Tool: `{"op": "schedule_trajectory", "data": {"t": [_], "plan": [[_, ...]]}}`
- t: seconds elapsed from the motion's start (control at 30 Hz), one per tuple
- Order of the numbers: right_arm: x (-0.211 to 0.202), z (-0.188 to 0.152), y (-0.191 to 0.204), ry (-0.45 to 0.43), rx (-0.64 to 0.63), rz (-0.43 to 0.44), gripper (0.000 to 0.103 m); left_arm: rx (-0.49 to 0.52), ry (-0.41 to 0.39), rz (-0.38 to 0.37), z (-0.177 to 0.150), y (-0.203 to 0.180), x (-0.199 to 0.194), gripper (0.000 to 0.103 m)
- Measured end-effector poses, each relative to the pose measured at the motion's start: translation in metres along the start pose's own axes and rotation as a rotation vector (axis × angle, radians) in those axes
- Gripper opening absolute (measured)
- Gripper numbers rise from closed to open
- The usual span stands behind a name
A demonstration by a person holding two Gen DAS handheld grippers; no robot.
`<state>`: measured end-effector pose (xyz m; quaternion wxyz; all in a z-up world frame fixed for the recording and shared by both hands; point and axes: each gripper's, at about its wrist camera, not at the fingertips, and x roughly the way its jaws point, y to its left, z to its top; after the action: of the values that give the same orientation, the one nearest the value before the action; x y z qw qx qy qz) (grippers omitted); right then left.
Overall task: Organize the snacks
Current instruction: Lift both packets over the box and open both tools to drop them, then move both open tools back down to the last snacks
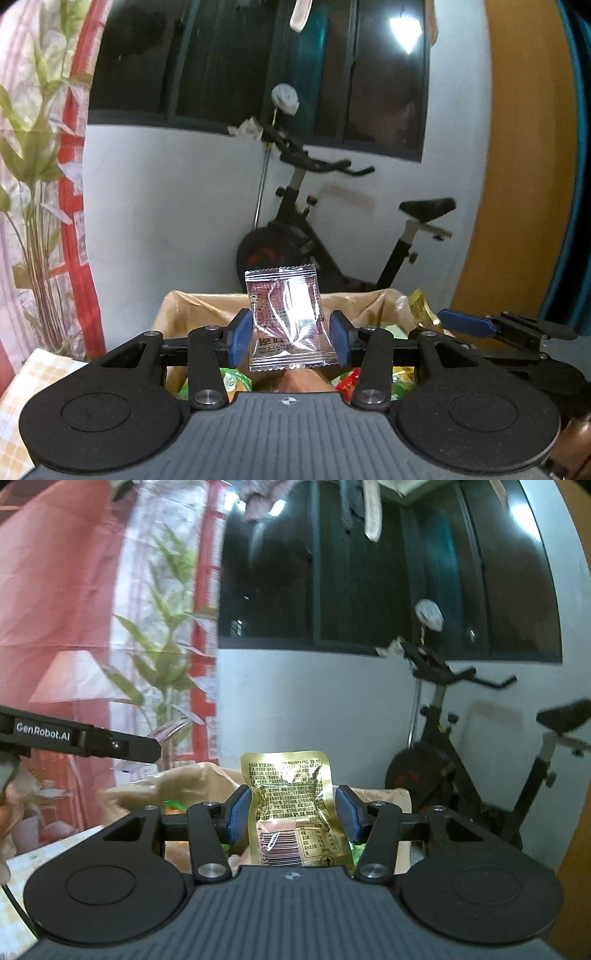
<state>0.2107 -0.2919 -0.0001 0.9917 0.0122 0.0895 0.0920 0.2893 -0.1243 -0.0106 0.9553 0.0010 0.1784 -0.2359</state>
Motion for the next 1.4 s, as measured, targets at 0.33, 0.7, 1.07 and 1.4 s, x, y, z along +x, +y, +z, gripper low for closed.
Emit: {"op": "schedule_trajectory", "data": {"t": [0.33,0.7,1.07,1.4], "plan": [[0.016,-0.015,-0.01,0.066,0.015,-0.052,0.062,-0.025,0.082,0.022,-0.012,0.016,0.023,0.073],[-0.041,-0.029,0.003,-0.003,0.111,-0.037,0.062,-0.021,0.072,0.022,-0.021,0.036,-0.039,0.073],[-0.077,-0.059,0.035,0.035,0.116,-0.017,0.062,-0.083,0.131,0.039,-0.07,0.063,-0.081,0.072],[-0.071,-0.102,0.04,0.211,0.187,0.002,0.062,-0.144,0.226,0.06,-0.119,0.083,-0.068,0.072]]}}
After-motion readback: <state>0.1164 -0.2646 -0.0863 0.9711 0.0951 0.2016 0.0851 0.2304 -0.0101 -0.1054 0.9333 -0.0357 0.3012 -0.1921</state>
